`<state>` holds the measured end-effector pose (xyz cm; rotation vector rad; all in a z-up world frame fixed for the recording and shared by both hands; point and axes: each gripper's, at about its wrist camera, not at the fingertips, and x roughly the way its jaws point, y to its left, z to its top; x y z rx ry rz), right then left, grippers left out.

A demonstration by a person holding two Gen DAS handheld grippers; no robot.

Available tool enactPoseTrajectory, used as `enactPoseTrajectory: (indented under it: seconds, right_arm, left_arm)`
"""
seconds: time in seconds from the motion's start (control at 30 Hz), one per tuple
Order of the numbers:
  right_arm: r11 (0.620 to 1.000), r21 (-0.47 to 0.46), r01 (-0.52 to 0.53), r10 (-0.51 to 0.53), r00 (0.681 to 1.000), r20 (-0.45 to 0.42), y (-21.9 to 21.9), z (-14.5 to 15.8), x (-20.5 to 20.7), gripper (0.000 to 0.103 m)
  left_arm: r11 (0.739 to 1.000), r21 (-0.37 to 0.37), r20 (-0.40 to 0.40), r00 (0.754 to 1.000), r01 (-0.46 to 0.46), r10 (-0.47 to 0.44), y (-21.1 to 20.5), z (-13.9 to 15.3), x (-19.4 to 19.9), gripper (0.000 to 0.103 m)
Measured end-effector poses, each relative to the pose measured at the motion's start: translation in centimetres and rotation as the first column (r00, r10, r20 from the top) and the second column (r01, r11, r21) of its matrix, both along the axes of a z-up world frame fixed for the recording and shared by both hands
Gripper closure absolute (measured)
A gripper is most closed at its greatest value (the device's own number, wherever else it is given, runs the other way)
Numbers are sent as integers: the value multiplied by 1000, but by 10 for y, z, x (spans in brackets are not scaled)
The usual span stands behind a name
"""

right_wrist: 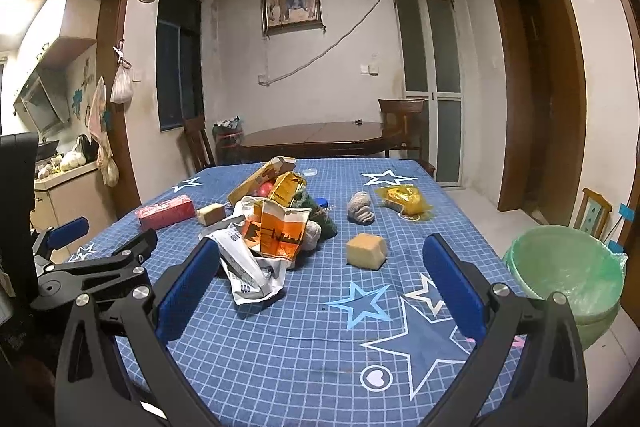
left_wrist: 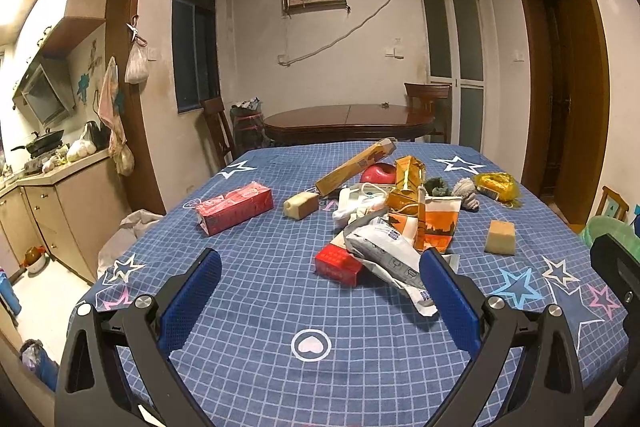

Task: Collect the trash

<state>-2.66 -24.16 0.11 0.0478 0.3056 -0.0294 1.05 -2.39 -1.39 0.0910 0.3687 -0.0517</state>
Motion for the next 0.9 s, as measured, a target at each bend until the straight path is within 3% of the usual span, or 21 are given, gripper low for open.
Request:
enactPoseTrajectory:
  seconds: [0.2,0.9]
  right_arm:
    - [999,-44,-14,12,999,-30,9,-4,1,5]
    - [995,-96,20,-22,1000,-18,7,-3,3,5]
  left_arm:
    - [1000,-4,2,1000,-1,1,0,0,1,4]
    - [1000,6,-3,1000,13,-13,-12,-1,8,4]
